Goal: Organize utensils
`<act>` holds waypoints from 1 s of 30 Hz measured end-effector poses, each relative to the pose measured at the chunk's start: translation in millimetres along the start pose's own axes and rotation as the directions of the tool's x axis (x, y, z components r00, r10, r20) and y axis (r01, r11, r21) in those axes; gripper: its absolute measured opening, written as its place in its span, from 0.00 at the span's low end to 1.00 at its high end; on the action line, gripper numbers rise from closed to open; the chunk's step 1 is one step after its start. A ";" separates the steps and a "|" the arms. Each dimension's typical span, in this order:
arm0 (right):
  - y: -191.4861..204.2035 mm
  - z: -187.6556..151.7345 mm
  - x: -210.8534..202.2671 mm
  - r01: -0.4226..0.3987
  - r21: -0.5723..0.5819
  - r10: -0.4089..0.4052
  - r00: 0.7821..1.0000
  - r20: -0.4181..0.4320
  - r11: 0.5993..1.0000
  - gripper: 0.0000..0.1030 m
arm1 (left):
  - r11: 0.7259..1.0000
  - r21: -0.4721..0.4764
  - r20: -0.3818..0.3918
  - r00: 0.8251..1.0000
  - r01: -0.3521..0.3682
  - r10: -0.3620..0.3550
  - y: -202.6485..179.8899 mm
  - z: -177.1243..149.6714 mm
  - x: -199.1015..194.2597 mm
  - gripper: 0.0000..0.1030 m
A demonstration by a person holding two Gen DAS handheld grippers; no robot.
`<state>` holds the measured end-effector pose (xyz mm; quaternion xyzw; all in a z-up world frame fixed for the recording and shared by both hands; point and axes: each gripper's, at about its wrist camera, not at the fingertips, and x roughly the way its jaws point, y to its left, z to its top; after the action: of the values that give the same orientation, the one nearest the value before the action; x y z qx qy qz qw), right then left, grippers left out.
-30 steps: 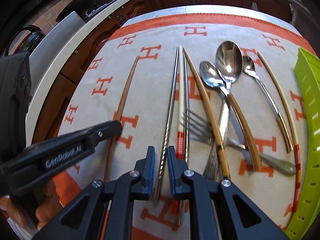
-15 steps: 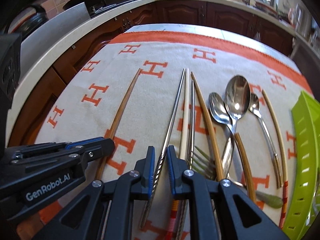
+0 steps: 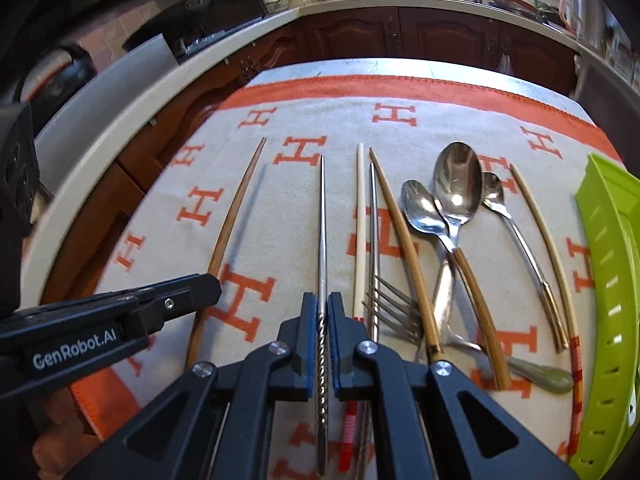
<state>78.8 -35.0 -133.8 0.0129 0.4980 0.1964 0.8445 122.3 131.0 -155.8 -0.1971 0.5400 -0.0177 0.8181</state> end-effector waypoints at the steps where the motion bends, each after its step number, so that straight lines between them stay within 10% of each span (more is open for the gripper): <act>1: -1.7 -0.4 -5.1 -0.010 0.010 0.009 1.000 0.009 1.000 0.05 | 1.000 0.003 0.007 1.000 0.000 0.000 -2.6 -0.9 -3.7 0.04; 10: -27.2 -6.4 -55.9 -0.061 0.064 0.054 0.993 0.104 0.996 0.05 | 0.998 0.062 0.046 0.999 0.011 -0.014 -41.8 -12.1 -31.4 0.04; 30: 2.1 -37.4 -7.4 -0.110 -0.114 0.105 0.993 -0.052 0.987 0.13 | 0.999 -0.007 0.046 0.998 -0.052 0.052 -25.9 -26.3 -37.4 0.04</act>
<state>43.3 -42.0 -146.0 -0.0143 0.5037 0.2707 0.8203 88.1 108.2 -123.0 -0.1856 0.5260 0.0095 0.8300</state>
